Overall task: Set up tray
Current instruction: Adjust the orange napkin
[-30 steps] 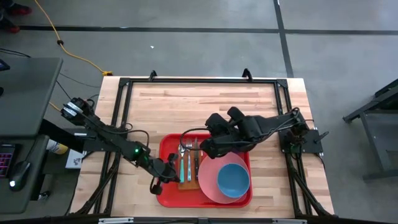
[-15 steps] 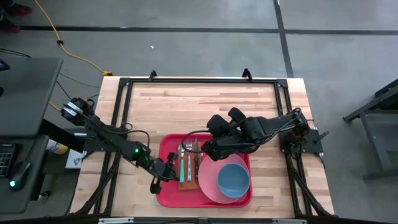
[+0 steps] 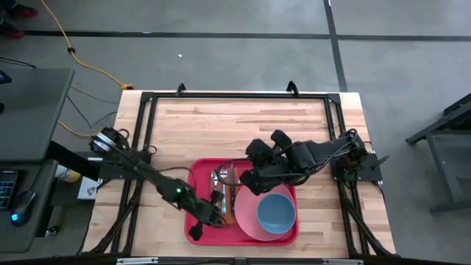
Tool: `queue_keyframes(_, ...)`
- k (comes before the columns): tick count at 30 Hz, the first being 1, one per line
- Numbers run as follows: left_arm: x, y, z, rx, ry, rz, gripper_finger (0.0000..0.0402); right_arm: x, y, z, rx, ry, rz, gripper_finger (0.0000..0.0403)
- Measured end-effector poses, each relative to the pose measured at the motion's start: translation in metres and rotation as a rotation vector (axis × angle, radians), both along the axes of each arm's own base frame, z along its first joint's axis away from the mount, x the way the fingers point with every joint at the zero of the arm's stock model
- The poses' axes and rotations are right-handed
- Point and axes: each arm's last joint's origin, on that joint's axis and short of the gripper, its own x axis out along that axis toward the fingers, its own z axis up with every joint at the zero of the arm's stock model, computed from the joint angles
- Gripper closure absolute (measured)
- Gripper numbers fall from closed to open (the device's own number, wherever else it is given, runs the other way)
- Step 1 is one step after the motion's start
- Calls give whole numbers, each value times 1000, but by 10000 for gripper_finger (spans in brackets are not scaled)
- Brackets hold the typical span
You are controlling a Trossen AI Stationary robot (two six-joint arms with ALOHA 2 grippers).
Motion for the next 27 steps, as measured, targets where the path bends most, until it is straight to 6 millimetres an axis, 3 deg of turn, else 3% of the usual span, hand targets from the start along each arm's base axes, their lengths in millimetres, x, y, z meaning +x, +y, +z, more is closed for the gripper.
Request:
queue_keyframes(11,24,-13,-22,158,152,25,391,-3,8,0,5,-1,23,403)
queue_keyframes(27,15,-7,-34,253,282,72,391,-7,18,0,0,-8,44,403)
